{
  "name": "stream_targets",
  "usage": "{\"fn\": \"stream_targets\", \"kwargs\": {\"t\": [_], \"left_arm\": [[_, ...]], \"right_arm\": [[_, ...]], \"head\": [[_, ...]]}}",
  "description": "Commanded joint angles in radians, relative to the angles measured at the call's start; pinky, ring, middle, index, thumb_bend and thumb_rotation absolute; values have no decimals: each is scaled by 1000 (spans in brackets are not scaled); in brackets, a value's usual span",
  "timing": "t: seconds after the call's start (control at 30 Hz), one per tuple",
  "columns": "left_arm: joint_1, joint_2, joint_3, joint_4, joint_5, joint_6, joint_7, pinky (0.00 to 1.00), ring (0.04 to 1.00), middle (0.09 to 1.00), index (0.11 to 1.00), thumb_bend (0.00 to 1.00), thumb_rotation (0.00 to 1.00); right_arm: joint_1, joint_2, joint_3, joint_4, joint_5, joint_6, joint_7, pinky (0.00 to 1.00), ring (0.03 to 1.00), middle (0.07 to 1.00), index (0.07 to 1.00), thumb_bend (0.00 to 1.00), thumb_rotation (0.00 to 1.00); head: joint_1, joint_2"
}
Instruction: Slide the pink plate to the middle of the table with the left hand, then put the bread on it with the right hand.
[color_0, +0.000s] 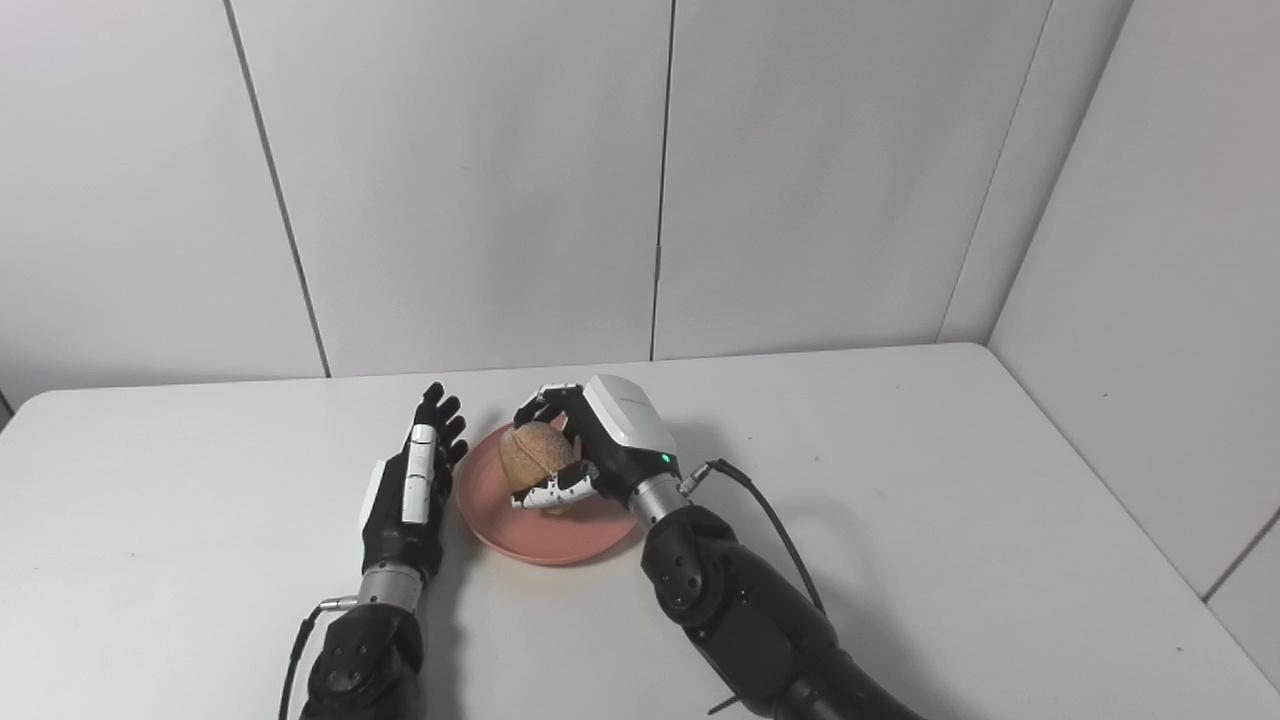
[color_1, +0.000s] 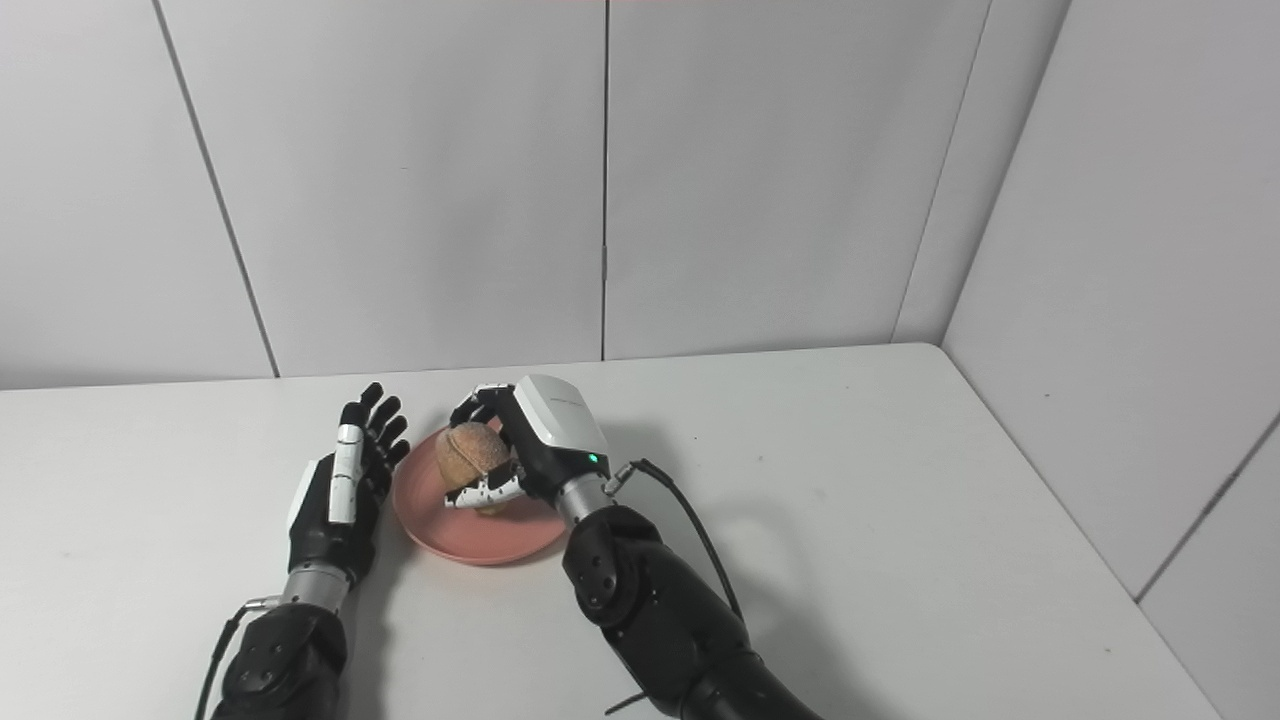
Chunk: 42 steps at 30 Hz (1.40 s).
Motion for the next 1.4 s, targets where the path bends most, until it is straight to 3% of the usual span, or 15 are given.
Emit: {"fn": "stream_targets", "kwargs": {"t": [0.0, 0.33, 0.67, 0.7, 0.77, 0.8, 0.87, 0.93, 0.97, 1.1, 1.23, 1.37], "left_arm": [[-10, -3, -9, -26, 12, -7, 4, 956, 967, 967, 955, 745, 979], [-2, -6, -13, -37, 12, -6, 10, 946, 963, 960, 953, 749, 967], [6, -6, -16, -53, 8, 6, 11, 955, 967, 965, 957, 755, 966], [7, -6, -17, -55, 10, 4, 12, 953, 966, 962, 955, 758, 967], [7, -6, -19, -59, 12, 3, 12, 951, 966, 962, 955, 758, 969], [8, -5, -21, -60, 15, 4, 13, 952, 968, 965, 957, 756, 970], [9, -4, -24, -64, 18, 13, 15, 967, 976, 972, 961, 762, 978], [10, -2, -27, -65, 19, 12, 15, 974, 979, 974, 961, 761, 981], [10, -1, -28, -64, 19, 9, 15, 974, 976, 971, 961, 756, 988], [8, 3, -31, -59, 17, 6, 12, 976, 979, 973, 965, 759, 993], [6, 4, -31, -59, 9, 10, 8, 969, 977, 976, 959, 755, 993], [5, 4, -30, -60, 8, 15, 10, 977, 980, 980, 959, 750, 996]], "right_arm": [[-70, 3, 0, 5, -6, -62, -40, 257, 368, 457, 544, 505, 0], [-98, 8, 32, 101, -31, -56, -49, 261, 371, 469, 543, 505, 0], [-89, -12, 47, 88, -62, -52, -68, 290, 378, 469, 550, 504, 0], [-86, -16, 53, 76, -75, -36, -68, 426, 541, 556, 517, 505, 52], [-80, -25, 61, 60, -91, -40, -72, 541, 652, 677, 505, 501, 120], [-75, -30, 63, 53, -92, -53, -72, 609, 708, 734, 627, 528, 261], [-66, -43, 68, 46, -97, -97, -89, 748, 807, 829, 779, 591, 494], [-59, -52, 72, 37, -104, -120, -105, 829, 851, 869, 830, 623, 583], [-57, -55, 73, 32, -105, -127, -110, 915, 906, 918, 877, 642, 667], [-43, -63, 67, 12, -99, -159, -119, 991, 980, 971, 937, 665, 800], [-26, -69, 53, -15, -80, -178, -110, 1000, 999, 988, 985, 689, 911], [-8, -73, 34, -45, -56, -186, -96, 1000, 1000, 1000, 1000, 699, 950]], "head": [[0, 1], [2, 4], [0, 8], [0, 9], [0, 9], [3, 10], [6, 11], [6, 13], [6, 13], [5, 14], [5, 15], [7, 15]]}}
